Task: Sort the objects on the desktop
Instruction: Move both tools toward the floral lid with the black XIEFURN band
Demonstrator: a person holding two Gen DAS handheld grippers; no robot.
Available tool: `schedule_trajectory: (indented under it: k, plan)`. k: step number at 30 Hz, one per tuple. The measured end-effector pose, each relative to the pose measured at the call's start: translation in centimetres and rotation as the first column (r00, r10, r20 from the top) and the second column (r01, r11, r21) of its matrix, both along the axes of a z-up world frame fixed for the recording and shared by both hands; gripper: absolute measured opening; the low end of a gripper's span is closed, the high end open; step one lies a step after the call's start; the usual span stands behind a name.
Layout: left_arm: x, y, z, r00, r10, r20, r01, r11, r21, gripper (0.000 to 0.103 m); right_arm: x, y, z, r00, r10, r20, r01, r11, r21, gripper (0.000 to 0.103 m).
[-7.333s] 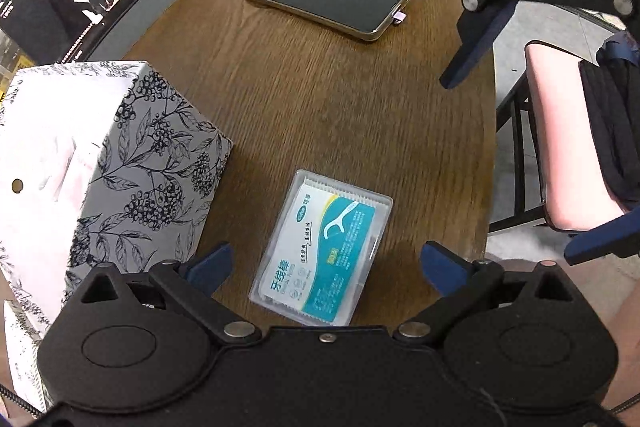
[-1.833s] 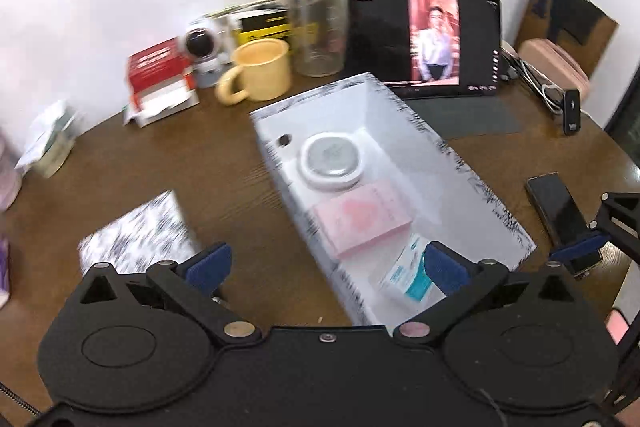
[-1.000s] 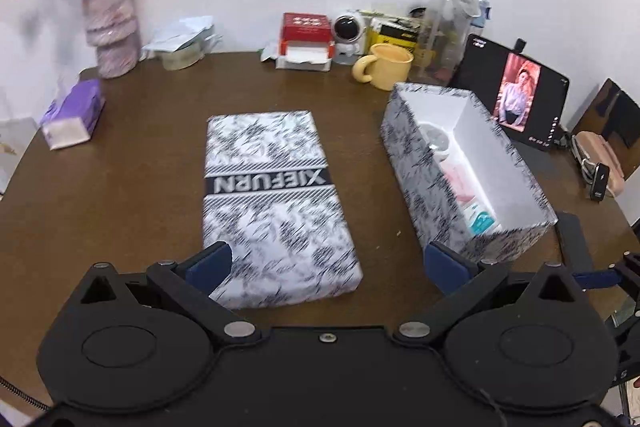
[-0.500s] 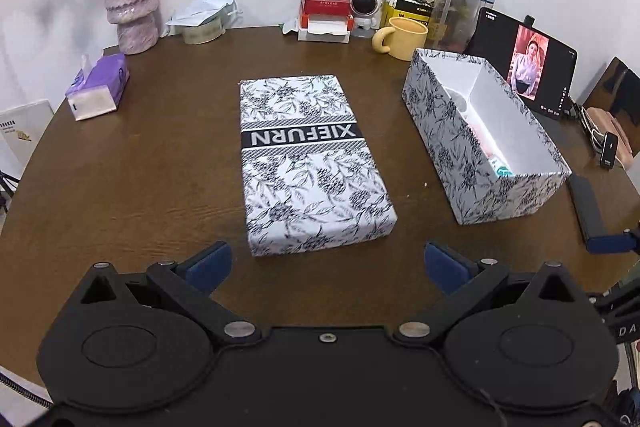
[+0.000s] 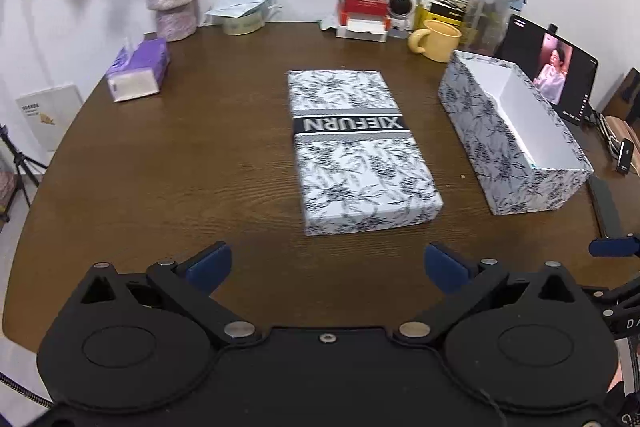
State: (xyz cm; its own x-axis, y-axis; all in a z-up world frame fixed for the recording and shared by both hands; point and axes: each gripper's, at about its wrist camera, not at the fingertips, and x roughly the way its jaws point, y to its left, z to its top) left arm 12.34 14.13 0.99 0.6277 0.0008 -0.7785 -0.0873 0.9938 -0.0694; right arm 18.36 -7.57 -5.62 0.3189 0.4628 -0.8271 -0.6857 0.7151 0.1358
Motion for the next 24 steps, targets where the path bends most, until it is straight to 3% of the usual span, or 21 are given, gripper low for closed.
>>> schedule_trajectory:
  k: [5, 14, 24]
  plan:
    - [-0.8, 1.9, -0.1, 0.999, 0.042, -0.018, -0.042, 0.999, -0.022, 0.103, -0.1, 1.4, 0.2, 1.0, 0.014, -0.015, -0.013, 1.0, 0.016, 0.103]
    - [-2.5, 4.5, -0.1, 0.995, 0.097, -0.035, -0.097, 0.995, 0.006, 0.103, -0.9, 4.7, 1.2, 0.998, 0.066, 0.012, -0.066, 0.998, 0.012, 0.103]
    - [-2.0, 4.3, -0.8, 0.994, 0.083, -0.075, -0.081, 0.996, 0.033, 0.103, -1.0, 8.2, 1.4, 0.986, 0.162, 0.039, -0.161, 0.986, -0.03, 0.103]
